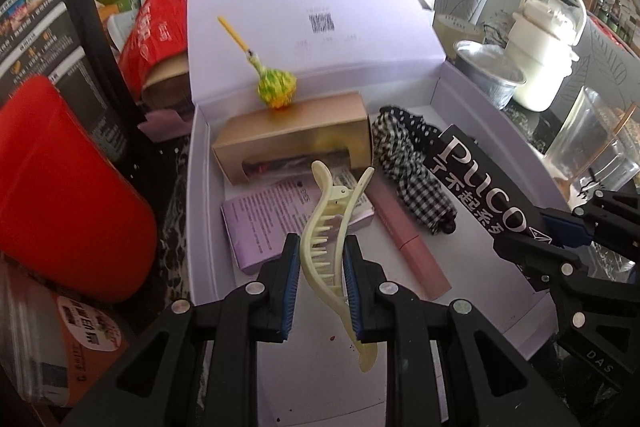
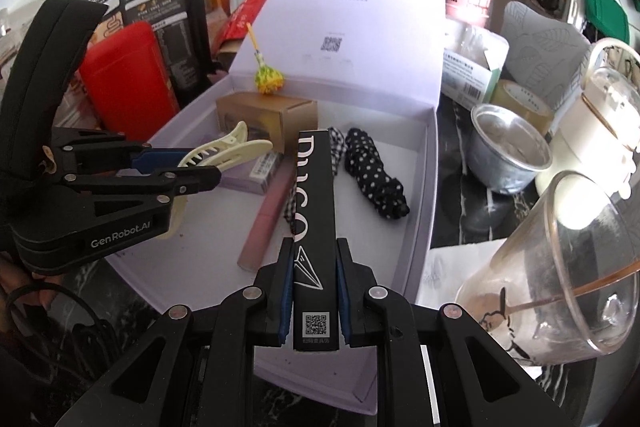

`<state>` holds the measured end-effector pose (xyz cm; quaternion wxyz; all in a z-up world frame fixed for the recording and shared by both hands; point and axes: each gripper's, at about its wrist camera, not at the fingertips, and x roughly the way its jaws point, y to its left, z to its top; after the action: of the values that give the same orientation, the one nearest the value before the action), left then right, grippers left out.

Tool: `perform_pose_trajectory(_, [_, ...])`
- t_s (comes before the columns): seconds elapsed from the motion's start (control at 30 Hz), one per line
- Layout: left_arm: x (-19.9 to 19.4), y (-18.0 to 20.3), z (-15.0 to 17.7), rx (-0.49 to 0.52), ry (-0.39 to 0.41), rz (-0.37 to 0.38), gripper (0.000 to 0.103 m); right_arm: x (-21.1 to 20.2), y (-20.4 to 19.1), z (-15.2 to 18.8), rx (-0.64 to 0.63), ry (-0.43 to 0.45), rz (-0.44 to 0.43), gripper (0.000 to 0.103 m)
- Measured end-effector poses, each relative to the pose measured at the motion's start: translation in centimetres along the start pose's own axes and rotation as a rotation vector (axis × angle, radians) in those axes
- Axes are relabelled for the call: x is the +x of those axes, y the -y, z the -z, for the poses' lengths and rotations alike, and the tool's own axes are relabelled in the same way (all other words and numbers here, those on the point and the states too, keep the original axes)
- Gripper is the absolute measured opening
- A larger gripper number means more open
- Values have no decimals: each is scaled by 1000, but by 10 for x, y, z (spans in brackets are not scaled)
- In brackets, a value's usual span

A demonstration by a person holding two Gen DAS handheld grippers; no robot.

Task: Organize rigid objects
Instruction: 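Lower the claw clip and PUCO package into the white box and open both grippers, then withdraw both grippers up and away from the white box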

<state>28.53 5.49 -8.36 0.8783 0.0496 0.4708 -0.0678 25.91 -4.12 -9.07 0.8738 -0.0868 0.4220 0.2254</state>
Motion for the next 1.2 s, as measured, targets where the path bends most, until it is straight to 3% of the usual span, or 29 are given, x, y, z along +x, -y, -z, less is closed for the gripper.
perform_pose_trajectory(0.53, [6,5,-2,-6,-52,-18,21,5,-2,-1,-15,-38,19,19])
perform_pose_trajectory(1.2, [-38,11,-3,-47,-4,-65,24,-42,-1,-1,-12,12,88,22])
